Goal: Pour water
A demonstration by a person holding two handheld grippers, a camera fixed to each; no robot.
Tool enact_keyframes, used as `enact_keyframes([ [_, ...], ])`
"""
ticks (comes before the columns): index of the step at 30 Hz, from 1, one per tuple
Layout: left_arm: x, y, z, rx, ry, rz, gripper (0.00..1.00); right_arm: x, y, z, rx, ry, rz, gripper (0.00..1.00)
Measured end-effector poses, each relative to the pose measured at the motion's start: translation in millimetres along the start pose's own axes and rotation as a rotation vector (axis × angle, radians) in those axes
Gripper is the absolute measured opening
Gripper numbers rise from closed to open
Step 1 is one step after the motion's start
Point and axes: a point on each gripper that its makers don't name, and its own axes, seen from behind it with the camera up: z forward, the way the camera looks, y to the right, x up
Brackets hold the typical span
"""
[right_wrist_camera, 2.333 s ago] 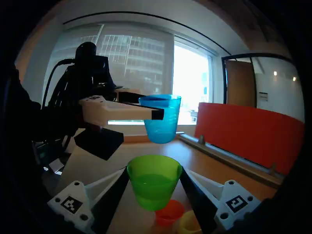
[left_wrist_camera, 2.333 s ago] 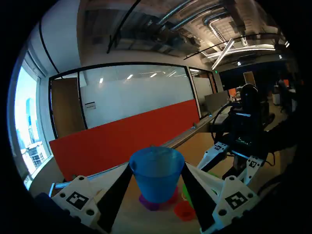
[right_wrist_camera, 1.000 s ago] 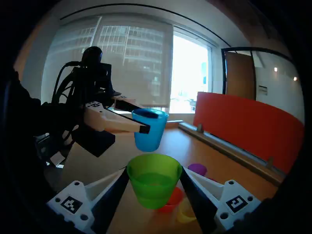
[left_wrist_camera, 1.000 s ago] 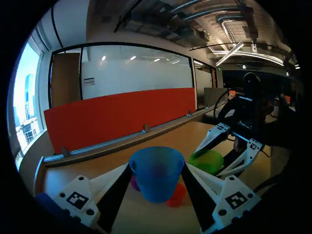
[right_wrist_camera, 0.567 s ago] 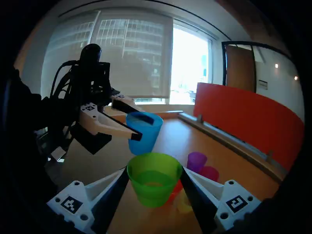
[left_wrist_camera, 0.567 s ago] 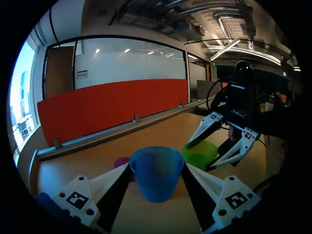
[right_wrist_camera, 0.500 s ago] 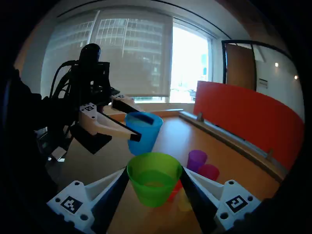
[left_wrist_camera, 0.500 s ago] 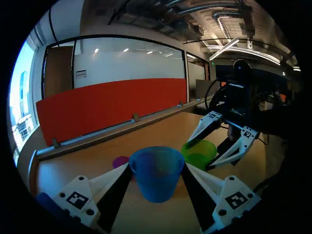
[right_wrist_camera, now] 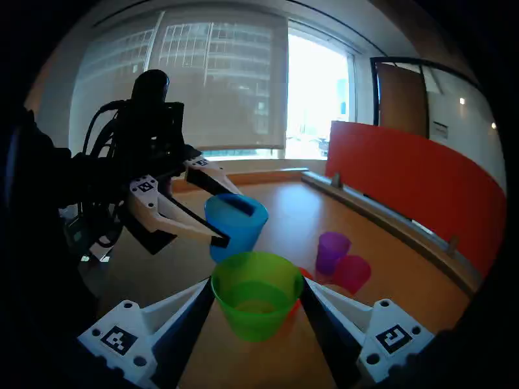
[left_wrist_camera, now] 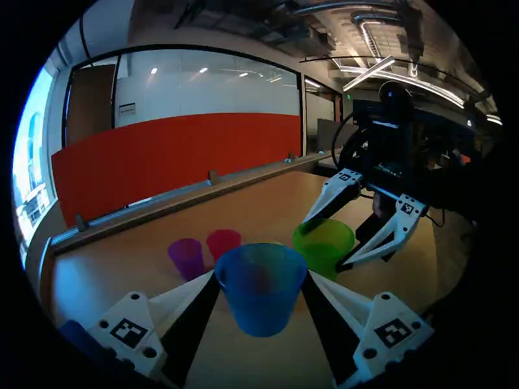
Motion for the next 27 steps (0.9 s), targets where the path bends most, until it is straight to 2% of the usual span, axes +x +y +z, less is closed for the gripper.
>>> enact_keyframes([
  [9,-23,10.1,8.4,-0.026,-0.042,-0.003,0.85,-16,-3,2.3,0.009,-0.032,0.008,0.93],
  [27,-68,29.0,23.0,-0.068,-0.130,0.026,0.85,-47,-6,11.5,0.030,-0.095,0.021,0.93],
])
